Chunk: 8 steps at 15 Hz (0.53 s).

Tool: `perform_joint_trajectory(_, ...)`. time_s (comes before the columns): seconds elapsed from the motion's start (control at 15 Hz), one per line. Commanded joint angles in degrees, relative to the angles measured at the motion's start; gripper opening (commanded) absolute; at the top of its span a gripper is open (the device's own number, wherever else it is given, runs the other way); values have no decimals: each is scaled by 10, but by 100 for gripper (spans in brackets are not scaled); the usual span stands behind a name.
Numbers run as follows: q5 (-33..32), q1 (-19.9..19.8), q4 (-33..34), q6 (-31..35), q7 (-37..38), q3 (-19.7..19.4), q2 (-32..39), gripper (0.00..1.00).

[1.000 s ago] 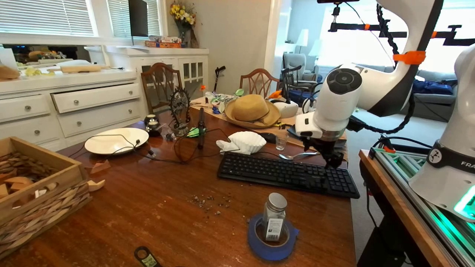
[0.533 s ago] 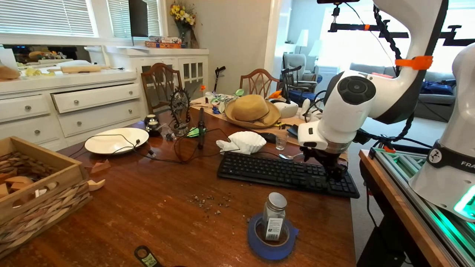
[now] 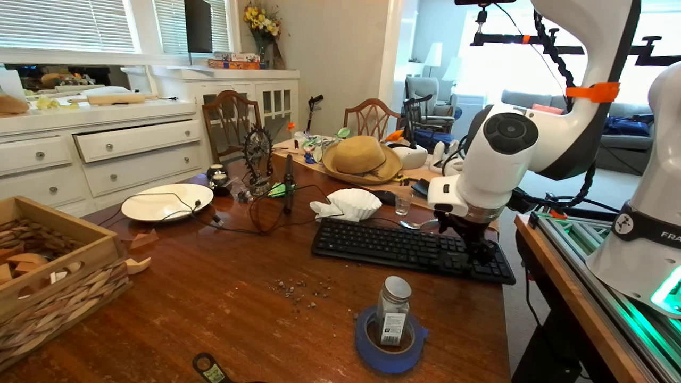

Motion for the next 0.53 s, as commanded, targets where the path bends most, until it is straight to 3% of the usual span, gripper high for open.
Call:
perform_joint_trajectory(0.0, -13, 10, 0, 17, 43, 17, 24, 100)
perform_joint_trajectory(0.47, -14, 9, 0, 29, 13, 56, 51, 100)
